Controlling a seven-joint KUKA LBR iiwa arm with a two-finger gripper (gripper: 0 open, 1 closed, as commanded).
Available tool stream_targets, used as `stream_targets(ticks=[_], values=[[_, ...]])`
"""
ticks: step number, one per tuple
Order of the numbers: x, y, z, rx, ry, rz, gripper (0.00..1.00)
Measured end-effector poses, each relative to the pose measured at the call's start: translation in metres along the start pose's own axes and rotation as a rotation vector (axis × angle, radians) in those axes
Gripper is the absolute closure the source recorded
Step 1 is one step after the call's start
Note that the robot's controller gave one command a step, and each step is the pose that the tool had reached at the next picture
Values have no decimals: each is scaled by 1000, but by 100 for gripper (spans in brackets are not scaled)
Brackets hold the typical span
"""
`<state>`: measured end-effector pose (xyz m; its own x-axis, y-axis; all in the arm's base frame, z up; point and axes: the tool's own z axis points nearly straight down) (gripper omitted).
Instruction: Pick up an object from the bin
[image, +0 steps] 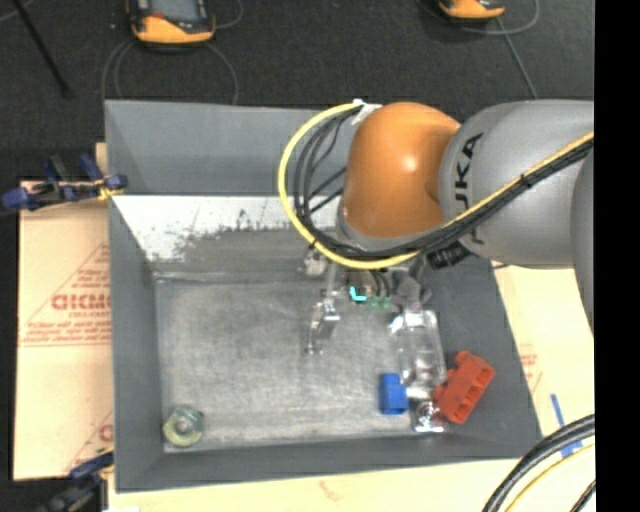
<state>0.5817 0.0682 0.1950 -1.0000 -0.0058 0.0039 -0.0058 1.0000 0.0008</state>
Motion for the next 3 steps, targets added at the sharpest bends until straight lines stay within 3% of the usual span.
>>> stream_targets(ticks=[1,2,3], values=[[-62,36,112,1,-7,-89,0],[-6,-7,119,-2,-24,-99,0],[-8,-8,115,2,-12,-149,0]])
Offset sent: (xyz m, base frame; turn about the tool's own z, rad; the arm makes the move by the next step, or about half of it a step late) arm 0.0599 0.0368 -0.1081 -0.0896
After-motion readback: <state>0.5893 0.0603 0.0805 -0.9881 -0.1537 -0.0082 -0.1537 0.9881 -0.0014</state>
